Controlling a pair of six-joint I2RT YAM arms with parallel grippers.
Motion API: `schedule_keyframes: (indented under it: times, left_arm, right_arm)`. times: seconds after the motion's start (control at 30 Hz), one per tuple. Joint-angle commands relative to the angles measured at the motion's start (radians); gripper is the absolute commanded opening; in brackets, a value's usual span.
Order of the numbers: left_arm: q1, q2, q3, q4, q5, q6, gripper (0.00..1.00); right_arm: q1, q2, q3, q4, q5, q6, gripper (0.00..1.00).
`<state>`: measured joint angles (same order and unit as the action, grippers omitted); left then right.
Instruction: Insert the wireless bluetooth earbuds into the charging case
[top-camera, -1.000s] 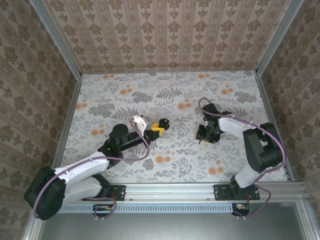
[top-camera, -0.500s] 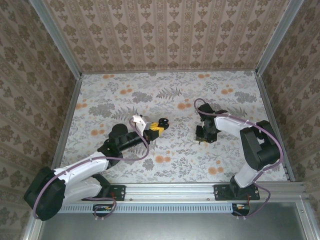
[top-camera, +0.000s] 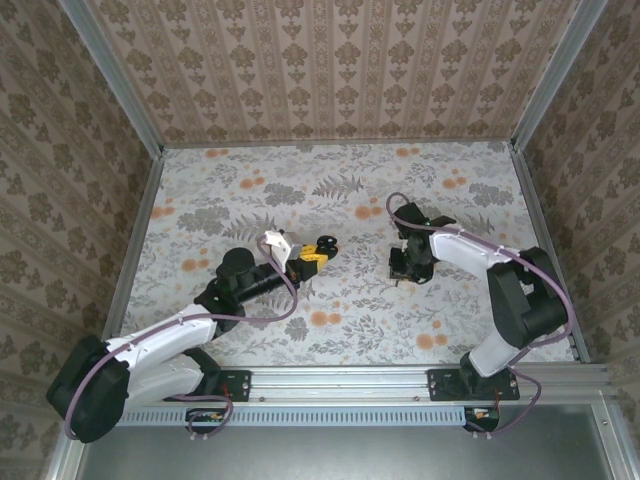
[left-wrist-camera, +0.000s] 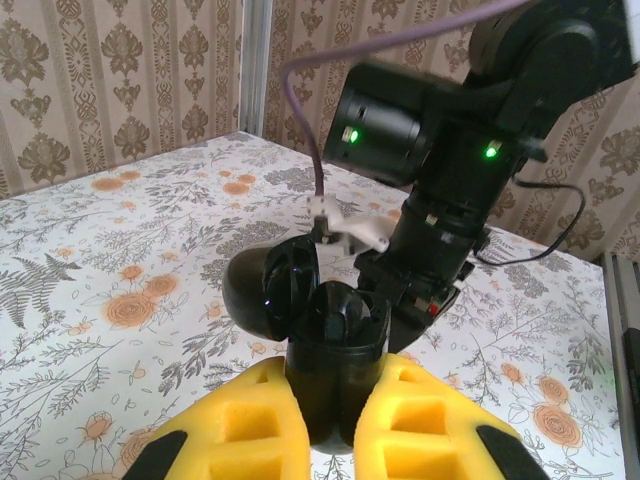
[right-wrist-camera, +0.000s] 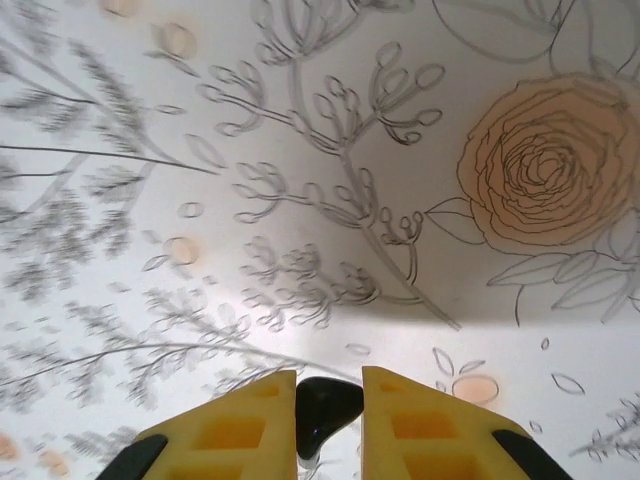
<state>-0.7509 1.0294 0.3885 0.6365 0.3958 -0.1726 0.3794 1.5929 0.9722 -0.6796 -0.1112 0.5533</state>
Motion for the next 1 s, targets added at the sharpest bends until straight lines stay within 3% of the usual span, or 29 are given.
schedule_keyframes:
  times: [0.0,0.23,0.53,0.97]
  left_arm:
    - [0.007,0.002,0.013,0.046,0.002,-0.002,0.00]
    - [0.000,0.057,0.046,0.081,0.011,-0.024,0.00]
    - [-0.068,0.165,0.079,0.191,-0.029,-0.066,0.00]
    - [-0.124,0.270,0.119,0.323,-0.120,-0.102,0.00]
  right_arm:
    - [0.018,-0.096,0.060,-0.073,0.028,0.007,0.18]
    - [0.067,-0.249,0.154,-0.117,0.072,0.004,0.17]
    - [0.190,-0.416,0.204,0.000,0.158,0.030,0.16]
    - [0.306,-0.456,0.230,0.053,0.191,0.086,0.14]
